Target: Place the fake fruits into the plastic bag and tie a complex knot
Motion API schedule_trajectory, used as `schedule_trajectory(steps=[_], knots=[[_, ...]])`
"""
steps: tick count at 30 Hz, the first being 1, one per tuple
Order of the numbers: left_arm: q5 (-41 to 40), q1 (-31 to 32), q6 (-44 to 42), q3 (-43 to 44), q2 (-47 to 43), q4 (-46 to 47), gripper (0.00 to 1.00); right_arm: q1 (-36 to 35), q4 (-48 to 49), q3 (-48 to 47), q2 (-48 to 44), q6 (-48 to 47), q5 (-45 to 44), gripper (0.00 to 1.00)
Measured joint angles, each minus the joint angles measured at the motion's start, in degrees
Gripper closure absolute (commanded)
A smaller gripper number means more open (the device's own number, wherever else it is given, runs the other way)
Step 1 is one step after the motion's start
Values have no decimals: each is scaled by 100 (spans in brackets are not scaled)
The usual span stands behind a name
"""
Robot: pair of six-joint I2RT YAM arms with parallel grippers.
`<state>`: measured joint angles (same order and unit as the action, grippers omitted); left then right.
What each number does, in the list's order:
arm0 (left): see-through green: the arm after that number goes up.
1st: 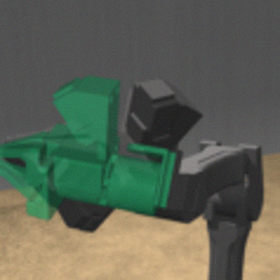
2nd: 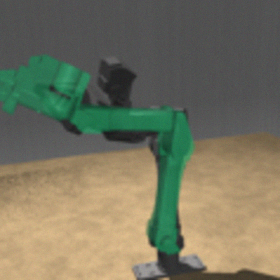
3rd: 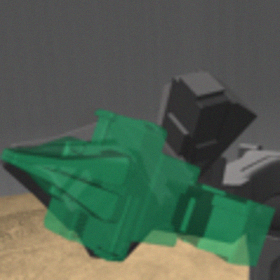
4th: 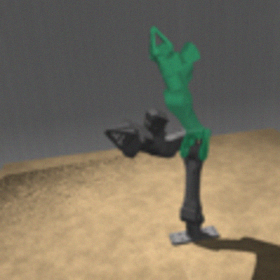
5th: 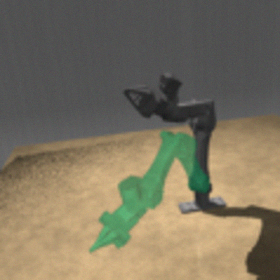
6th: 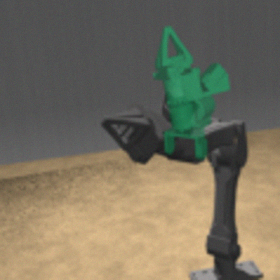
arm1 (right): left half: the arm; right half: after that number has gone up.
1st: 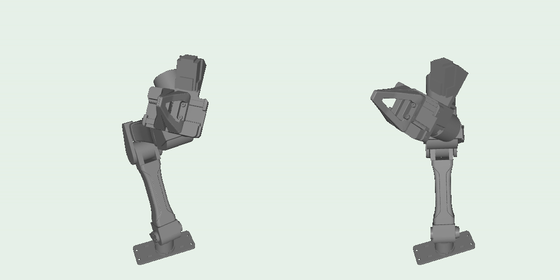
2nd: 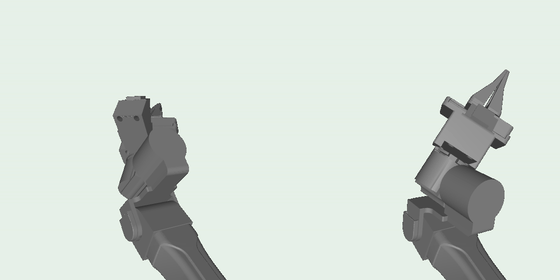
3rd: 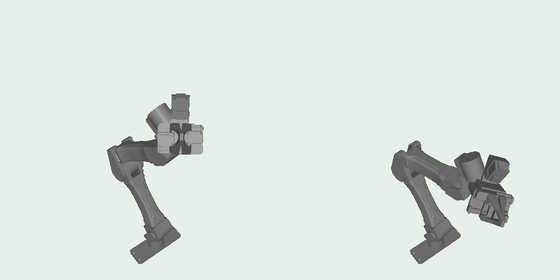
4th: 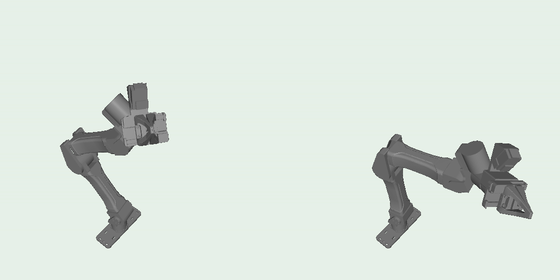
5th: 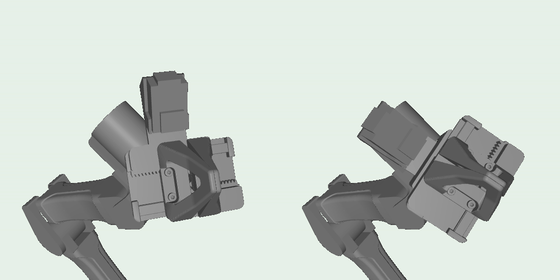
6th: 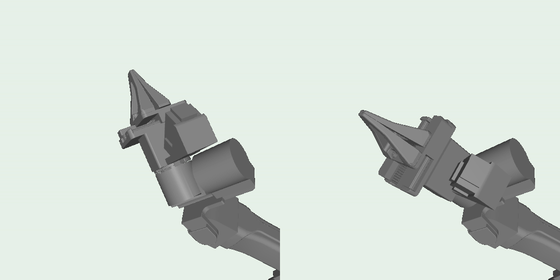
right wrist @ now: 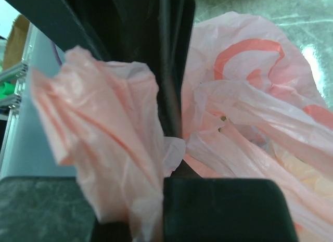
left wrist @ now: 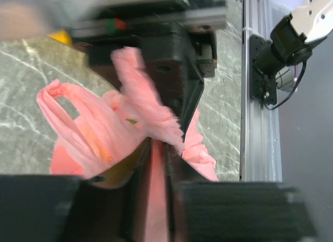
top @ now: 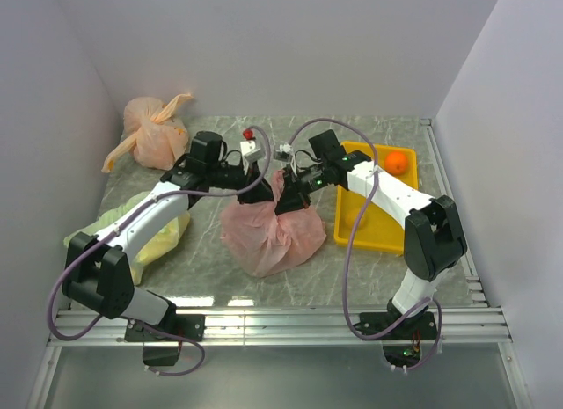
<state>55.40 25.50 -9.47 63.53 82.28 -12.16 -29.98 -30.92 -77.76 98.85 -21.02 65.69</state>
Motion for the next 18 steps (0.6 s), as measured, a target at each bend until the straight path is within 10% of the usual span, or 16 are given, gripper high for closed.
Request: schedule_trajectory(steps=[9,18], knots=[[221,-1469,1001,535,-129,131,55,-4,-680,-15,-4,-1888,22,100],[378,-1438,2343,1366,911,490,38,-234,-2505,-675,9,-5434,-348,100]])
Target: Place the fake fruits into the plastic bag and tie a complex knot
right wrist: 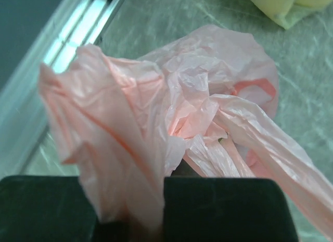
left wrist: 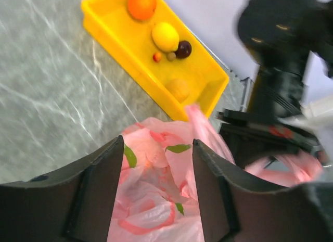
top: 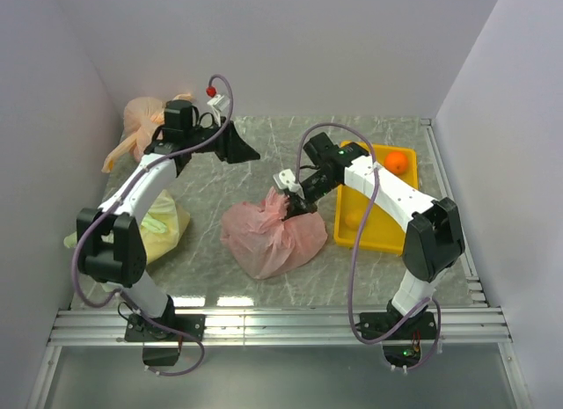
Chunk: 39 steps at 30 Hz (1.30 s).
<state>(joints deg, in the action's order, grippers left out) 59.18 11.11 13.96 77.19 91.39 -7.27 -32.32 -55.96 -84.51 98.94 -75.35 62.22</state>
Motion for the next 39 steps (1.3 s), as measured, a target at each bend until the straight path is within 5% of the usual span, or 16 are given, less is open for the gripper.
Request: schedule_trajectory(steps=[10,17,19,20,25,36,39], knots=[[361,468,1005,149,730,352,35,-162,-1108,-251,151,-2249,-470,100],[813,673,1799,133,859,1283,26,-190,-1357,-260,151,-2704,-555,100],[863,730,1799,201,964,1237,25,-190,-1392,-260,151,-2774,-566,100],[883,772,1770,260,1047,1204,14,-190,-1403,-262,151,-2793,-566,100],[1005,896,1491,363,1298,796,12,-195,-1421,-306,162,-2828,-584,100],[1589,1036,1237,363,1314,737,29,-192,-1484,-446,262,-2806,-581,100],[1652,1091,1200,363,1314,704,48,-192,-1513,-446,269,-2804,-584,100]])
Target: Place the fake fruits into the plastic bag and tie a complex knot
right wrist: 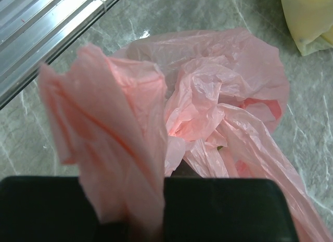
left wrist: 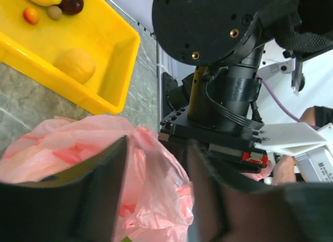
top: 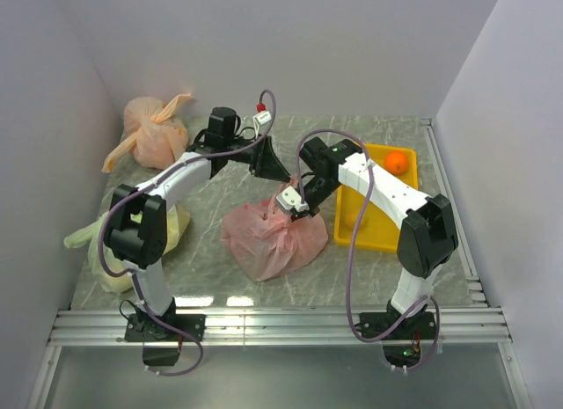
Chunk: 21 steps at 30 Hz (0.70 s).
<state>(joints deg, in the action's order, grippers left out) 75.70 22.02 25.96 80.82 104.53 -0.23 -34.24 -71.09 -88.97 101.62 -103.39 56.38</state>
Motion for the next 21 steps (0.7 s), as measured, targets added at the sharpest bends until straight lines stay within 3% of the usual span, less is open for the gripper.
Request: schedule_trajectory(steps=[1,4,5,12,15,21], knots=[[15,15,-26,0,0,2,52,0,-9,0,0,-2,0,100],[61,0,7,0,0,26,83,2,-11,0,0,17,0,100],[63,-39,59,0,0,87,99,13,-9,0,0,39,0,100],[120,-850,756,-470,-315,1121,99,162,166,0,0,588,90,100],[234,-1147,289,-455,-560,516,99,289,459,-4,0,975,223,100],[256,-1167,-1845,-391,-1329,-1587,99,463,544,-101,155,2232,437,100]])
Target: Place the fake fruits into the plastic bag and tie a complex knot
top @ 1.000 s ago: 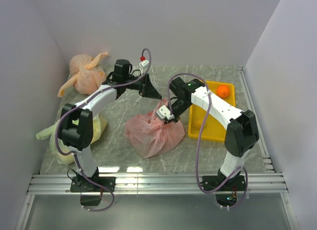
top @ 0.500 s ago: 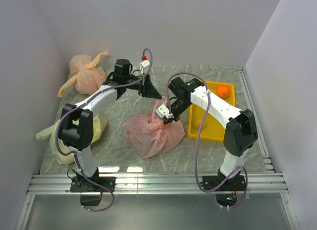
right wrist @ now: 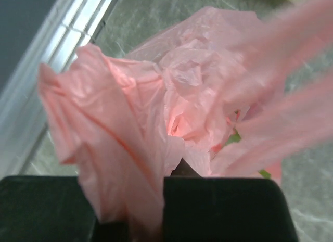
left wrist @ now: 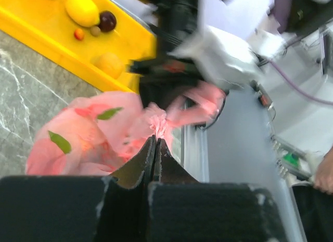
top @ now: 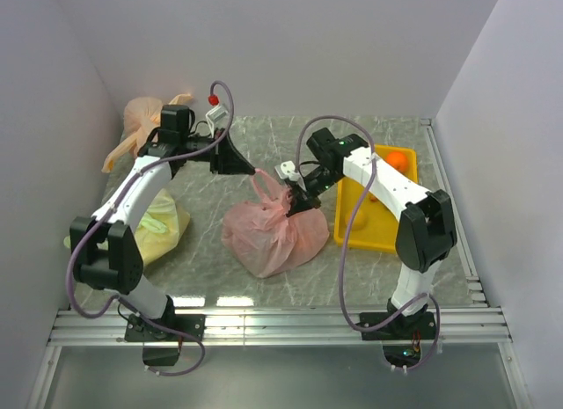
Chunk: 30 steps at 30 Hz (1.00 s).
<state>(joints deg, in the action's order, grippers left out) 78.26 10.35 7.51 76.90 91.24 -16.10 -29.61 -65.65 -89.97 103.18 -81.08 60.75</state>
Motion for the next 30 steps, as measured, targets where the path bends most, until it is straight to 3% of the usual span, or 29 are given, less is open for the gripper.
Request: schedule_trajectory(steps=[4,10,15,20,26,30], knots=[[-9,44,-1285,7,-372,-1261,99,7,422,-85,227,1357,136,100],[-361,557,-2894,-28,-527,-2793,99,42,1947,48,293,4426,63,100],[-1008,1268,-2557,-691,-833,-2308,99,157,3386,544,293,7202,-323,100],[-1985,1768,-1703,-1104,-859,-1250,100,330,4426,1060,291,9355,-706,100],[-3783,2640,-809,-1003,-195,-675,100,393,5080,1497,179,10876,-1040,100],[-4841,2671,-208,-1003,262,-708,100,417,5351,1847,-179,11433,-1246,100]])
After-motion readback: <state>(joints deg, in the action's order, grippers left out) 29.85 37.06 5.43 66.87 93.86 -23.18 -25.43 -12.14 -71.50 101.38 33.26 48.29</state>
